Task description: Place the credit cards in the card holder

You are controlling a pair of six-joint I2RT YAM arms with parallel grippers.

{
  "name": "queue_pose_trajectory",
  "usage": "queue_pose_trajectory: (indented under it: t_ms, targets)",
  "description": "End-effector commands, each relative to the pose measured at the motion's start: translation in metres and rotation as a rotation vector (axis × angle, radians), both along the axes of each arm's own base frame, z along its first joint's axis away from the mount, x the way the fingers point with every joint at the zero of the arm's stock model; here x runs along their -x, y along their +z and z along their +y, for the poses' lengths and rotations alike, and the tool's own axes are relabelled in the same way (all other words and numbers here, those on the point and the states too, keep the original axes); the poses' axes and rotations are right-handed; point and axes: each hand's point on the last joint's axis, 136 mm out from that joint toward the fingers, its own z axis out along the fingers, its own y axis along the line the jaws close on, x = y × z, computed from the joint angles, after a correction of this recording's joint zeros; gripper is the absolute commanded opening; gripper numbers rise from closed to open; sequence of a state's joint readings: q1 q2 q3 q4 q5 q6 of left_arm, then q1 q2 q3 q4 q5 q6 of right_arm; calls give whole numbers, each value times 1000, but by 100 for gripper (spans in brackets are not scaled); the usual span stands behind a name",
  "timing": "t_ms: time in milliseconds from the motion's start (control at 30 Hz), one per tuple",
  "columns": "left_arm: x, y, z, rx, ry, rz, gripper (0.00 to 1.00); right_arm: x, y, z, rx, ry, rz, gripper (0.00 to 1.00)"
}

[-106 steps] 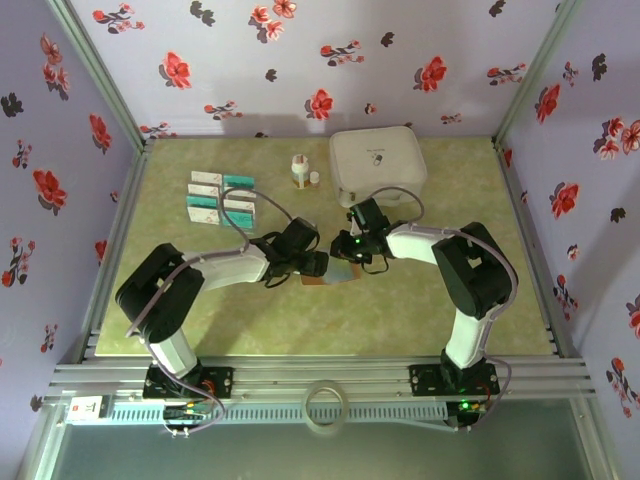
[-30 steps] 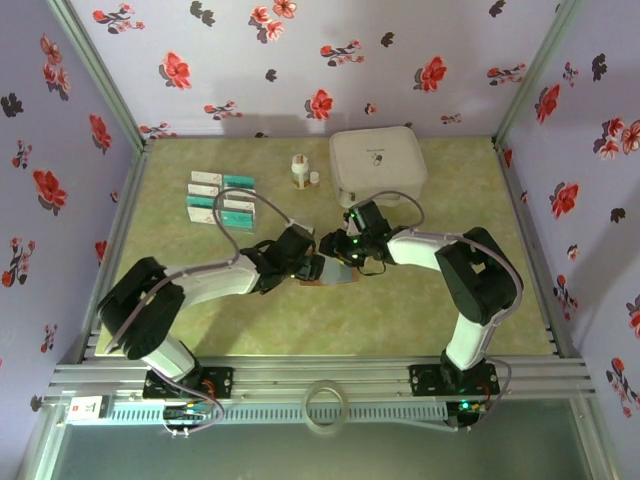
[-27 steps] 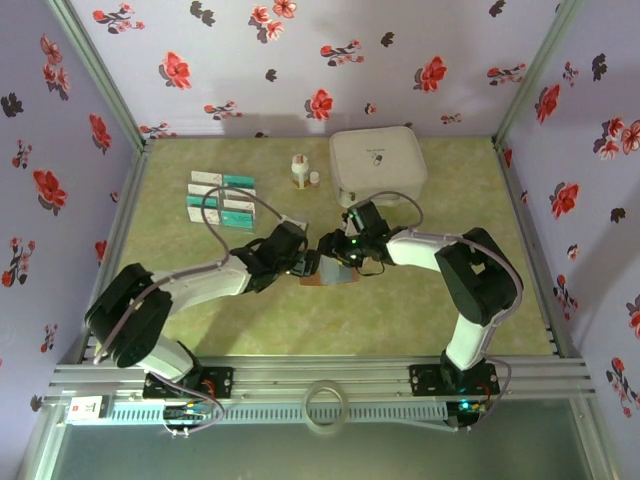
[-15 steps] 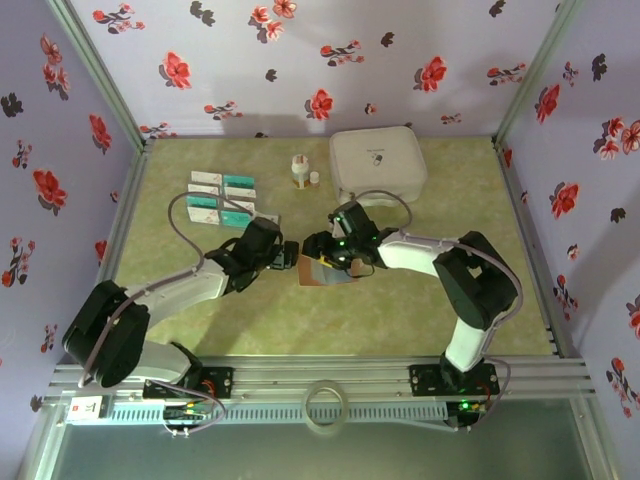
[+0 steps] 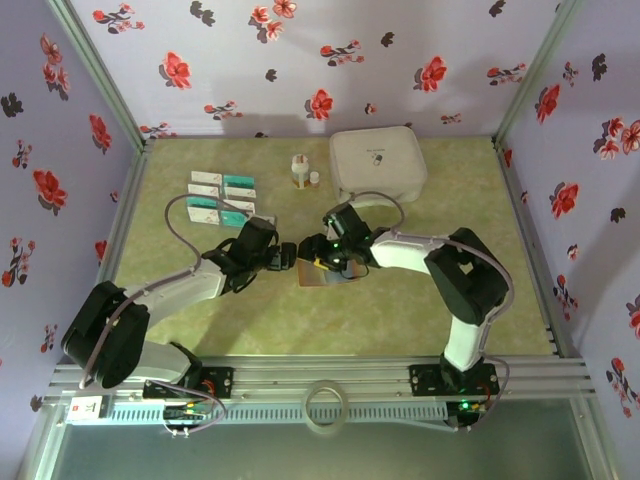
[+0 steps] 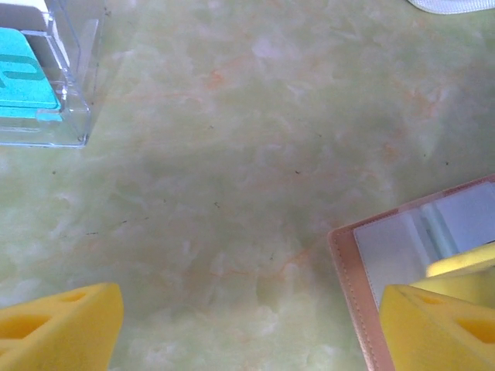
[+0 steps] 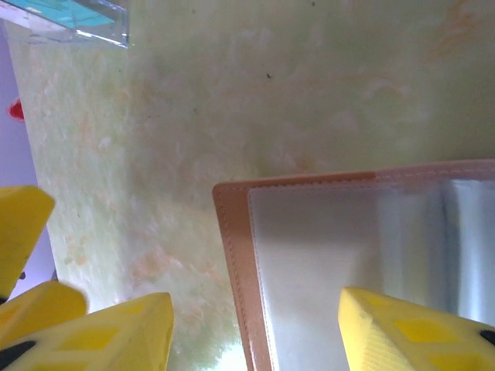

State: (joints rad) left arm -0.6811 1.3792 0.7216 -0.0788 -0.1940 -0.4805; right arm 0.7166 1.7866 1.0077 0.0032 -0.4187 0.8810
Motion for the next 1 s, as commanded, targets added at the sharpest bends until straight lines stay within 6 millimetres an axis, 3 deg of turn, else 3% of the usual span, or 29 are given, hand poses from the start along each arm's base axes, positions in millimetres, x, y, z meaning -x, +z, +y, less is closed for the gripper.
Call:
queue_pose_trajectory:
  t_ms: [0,133,267,400,667,967]
  targets:
    - [-7,9,-12,31,-17,4,87,-10,41,-23,44,-7,-121,58]
    - [-11,14,-22,20,-44,7,88,-16,38,-78,185,-75,-152,58]
    - [-15,9,-33,-17,-74,30,89,-18,23,-134,359,-138,-154,58]
    - [-17,-6,-42,-68,-100,76,90,-18,5,-164,477,-157,-143,58]
    - [-17,-32,-50,-137,-133,139,92,-20,-26,-163,493,-119,-94,53]
    - [-9,-50,-52,-142,-155,177,92,-12,-37,-151,442,-58,-57,2]
